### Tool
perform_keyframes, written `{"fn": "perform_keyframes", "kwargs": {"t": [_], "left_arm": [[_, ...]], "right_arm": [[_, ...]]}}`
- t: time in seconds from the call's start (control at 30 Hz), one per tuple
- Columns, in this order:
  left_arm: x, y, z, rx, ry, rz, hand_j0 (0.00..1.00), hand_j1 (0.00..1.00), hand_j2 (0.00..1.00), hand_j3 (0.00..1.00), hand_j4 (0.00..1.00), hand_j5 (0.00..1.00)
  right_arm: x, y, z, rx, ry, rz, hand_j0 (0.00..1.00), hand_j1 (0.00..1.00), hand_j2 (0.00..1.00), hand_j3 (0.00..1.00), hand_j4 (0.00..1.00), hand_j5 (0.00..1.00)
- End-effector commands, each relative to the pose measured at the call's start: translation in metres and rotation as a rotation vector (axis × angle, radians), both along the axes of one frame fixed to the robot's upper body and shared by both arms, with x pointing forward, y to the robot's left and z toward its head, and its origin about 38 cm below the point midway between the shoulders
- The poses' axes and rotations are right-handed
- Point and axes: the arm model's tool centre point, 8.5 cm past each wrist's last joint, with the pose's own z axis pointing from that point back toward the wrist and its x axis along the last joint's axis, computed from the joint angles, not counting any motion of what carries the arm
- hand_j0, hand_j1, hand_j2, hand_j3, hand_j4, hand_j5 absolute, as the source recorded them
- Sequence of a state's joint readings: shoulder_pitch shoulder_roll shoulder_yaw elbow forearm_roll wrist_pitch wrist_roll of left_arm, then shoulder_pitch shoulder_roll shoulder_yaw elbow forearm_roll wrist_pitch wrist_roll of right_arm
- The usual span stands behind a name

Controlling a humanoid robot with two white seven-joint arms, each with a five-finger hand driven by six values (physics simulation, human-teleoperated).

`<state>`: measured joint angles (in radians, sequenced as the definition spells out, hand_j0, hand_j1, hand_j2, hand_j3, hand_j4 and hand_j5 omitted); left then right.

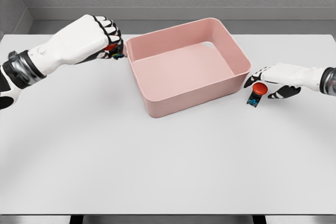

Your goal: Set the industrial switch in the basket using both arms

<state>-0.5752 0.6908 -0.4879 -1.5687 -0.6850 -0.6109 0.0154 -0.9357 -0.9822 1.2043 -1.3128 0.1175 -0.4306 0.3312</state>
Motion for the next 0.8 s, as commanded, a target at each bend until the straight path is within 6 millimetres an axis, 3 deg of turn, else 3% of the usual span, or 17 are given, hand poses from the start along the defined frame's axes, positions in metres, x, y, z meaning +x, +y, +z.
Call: {"fn": "perform_keyframes", "kwargs": {"t": [0.0,0.3,0.6,0.77], "left_arm": [[-0.001,-0.013,-0.002,-0.024,0.002,-0.023,0.27,0.27,0.27,0.27,0.27,0.27],[0.004,-0.075,-0.008,-0.043,0.01,-0.116,0.27,0.27,0.27,0.27,0.27,0.27],[0.04,-0.12,-0.065,0.019,0.127,-0.073,0.27,0.27,0.27,0.27,0.27,0.27],[0.053,-0.127,-0.09,0.055,0.194,-0.039,0.27,0.27,0.27,0.27,0.27,0.27]], "right_arm": [[-0.001,0.001,-0.002,0.003,0.005,0.001,0.73,0.73,0.73,0.73,0.73,0.73],[-0.001,0.005,-0.005,0.005,0.012,0.01,0.68,0.68,0.68,0.68,0.68,0.68],[-0.004,0.009,-0.007,0.008,0.019,0.036,0.61,0.61,0.61,0.61,0.61,0.61],[-0.004,0.008,-0.006,0.009,0.018,0.041,0.56,0.56,0.56,0.56,0.56,0.56]]}}
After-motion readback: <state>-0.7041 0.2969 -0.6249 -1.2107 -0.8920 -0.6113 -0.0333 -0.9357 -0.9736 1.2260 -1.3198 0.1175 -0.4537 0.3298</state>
